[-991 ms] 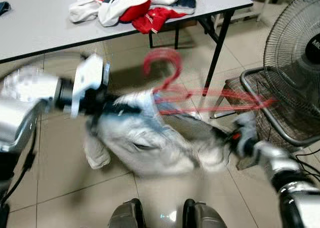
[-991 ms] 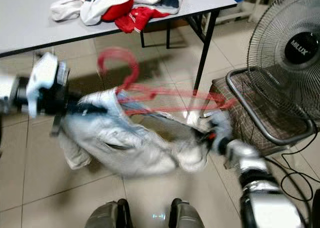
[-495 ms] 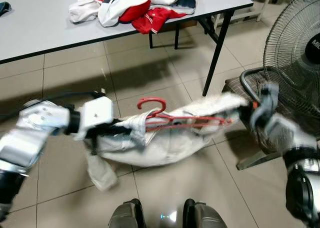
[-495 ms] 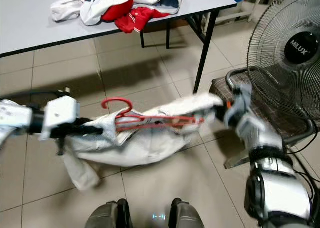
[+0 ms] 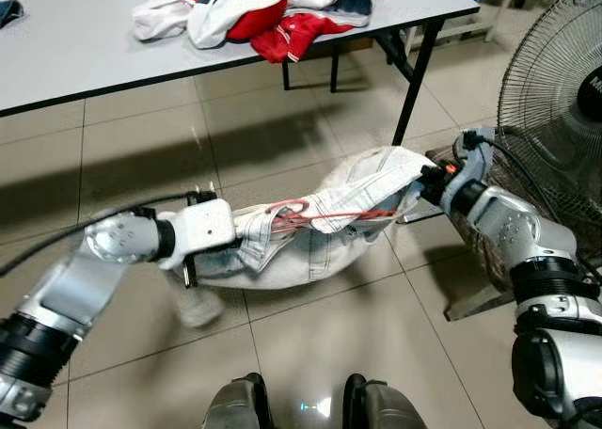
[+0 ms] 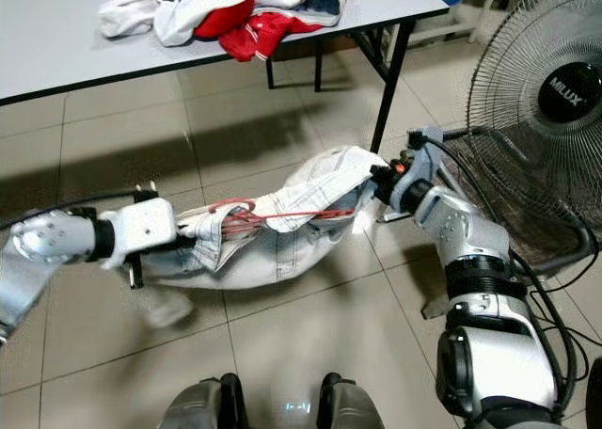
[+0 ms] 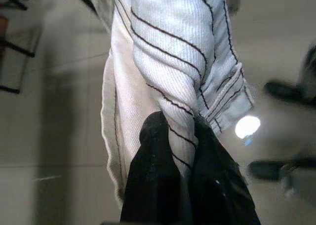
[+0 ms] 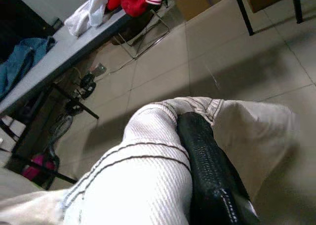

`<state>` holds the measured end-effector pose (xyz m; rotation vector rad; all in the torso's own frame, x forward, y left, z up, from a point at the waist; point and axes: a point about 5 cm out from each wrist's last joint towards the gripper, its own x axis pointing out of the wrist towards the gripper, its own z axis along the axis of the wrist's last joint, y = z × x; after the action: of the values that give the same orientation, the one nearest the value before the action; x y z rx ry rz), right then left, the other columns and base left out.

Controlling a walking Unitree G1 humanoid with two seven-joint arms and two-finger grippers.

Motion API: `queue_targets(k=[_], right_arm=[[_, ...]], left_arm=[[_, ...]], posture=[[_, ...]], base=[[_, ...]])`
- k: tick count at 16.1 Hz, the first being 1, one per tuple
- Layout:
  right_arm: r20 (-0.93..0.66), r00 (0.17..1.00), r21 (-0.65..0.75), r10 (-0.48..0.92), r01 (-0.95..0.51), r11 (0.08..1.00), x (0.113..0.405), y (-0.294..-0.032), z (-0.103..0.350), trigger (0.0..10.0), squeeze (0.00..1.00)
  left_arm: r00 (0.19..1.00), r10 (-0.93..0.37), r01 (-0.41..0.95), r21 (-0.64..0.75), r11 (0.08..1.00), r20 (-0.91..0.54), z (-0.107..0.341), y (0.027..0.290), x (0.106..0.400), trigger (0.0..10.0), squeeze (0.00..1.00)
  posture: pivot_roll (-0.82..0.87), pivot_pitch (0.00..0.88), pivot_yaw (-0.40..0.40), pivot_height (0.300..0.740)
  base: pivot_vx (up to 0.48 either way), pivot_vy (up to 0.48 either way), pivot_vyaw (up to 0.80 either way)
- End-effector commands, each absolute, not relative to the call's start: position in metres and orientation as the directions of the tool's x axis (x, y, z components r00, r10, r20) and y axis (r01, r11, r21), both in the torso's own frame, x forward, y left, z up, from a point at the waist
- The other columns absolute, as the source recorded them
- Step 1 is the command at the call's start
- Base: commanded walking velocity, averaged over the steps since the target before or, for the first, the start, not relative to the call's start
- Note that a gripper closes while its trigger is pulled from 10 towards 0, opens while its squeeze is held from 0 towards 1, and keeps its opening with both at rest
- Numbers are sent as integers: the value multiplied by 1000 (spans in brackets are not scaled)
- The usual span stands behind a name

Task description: Hang hanger

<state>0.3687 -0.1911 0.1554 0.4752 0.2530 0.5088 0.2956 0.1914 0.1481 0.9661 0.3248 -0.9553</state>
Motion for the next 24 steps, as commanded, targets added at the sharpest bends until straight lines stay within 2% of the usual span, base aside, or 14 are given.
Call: queue_targets(k=[1, 3, 4, 5, 6, 7, 8, 11, 12, 14, 16, 18, 20, 24], right_arm=[[-82, 862, 524, 501, -390, 757, 369, -193, 166, 0, 0], [-64, 882, 595, 467, -342, 728, 370, -193, 171, 0, 0], [-56, 890, 625, 452, -321, 711, 372, -194, 172, 0, 0], [-42, 907, 704, 420, -271, 656, 374, -196, 177, 0, 0], [-42, 908, 718, 416, -262, 644, 374, -196, 178, 0, 0], [-38, 906, 753, 421, -250, 608, 374, -193, 180, 0, 0], [-37, 906, 759, 422, -249, 602, 374, -193, 181, 0, 0], [-48, 895, 781, 444, -243, 575, 370, -183, 179, 0, 0], [-40, 889, 799, 456, -245, 549, 368, -170, 181, 0, 0], [18, 911, 916, 411, -180, 359, 372, -152, 194, 0, 0], [58, 908, 952, 416, -175, 249, 374, -136, 206, 0, 0], [81, 906, 965, 415, -176, 196, 378, -133, 216, 0, 0], [75, 913, 969, 401, -162, 187, 380, -139, 223, 0, 0], [80, 923, 972, 376, -157, 176, 379, -152, 234, 0, 0]], left_arm=[[659, -462, 736, 637, 232, -593, 144, 198, 301, 0, 0], [790, -396, 598, 730, 331, -468, 150, 204, 311, 0, 0], [818, -380, 560, 751, 350, -432, 151, 207, 312, 0, 0], [868, -349, 468, 820, 330, -355, 150, 214, 311, 0, 0], [875, -340, 451, 835, 317, -344, 148, 215, 310, 0, 0], [891, -297, 423, 867, 262, -345, 139, 220, 309, 0, 0], [895, -293, 414, 869, 272, -335, 138, 221, 309, 0, 0], [958, -226, 250, 895, 368, -174, 136, 220, 313, 0, 0], [956, -258, 224, 909, 350, -137, 131, 210, 313, 0, 0], [929, -331, 259, 928, 266, -164, 115, 192, 309, 0, 0], [902, -376, 305, 930, 206, -212, 97, 182, 305, 0, 0], [873, -399, 347, 932, 106, -280, 75, 179, 296, 0, 0], [864, -366, 378, 926, 19, -346, 57, 188, 290, 0, 0], [867, -241, 442, 897, -31, -436, 35, 217, 283, 0, 0]], posture=[[-30, 170, 9, 740], [-32, 160, 7, 740], [-32, 158, 6, 740], [-33, 150, 4, 740], [-33, 150, 4, 740], [-32, 145, 2, 740], [-32, 145, 2, 740], [-37, 126, 7, 740], [-42, 122, 10, 740], [-46, 122, 15, 740], [-43, 127, 14, 740], [-41, 132, 11, 740], [-42, 134, 7, 740], [-47, 142, 4, 740]], base=[[0, 0, 0], [0, 0, 0], [0, 0, 0], [0, 0, 0], [0, 0, 0], [0, 0, 0], [0, 0, 0], [0, 0, 0], [0, 0, 0], [0, 0, 0], [0, 0, 0], [0, 0, 0], [0, 0, 0], [0, 0, 0]])
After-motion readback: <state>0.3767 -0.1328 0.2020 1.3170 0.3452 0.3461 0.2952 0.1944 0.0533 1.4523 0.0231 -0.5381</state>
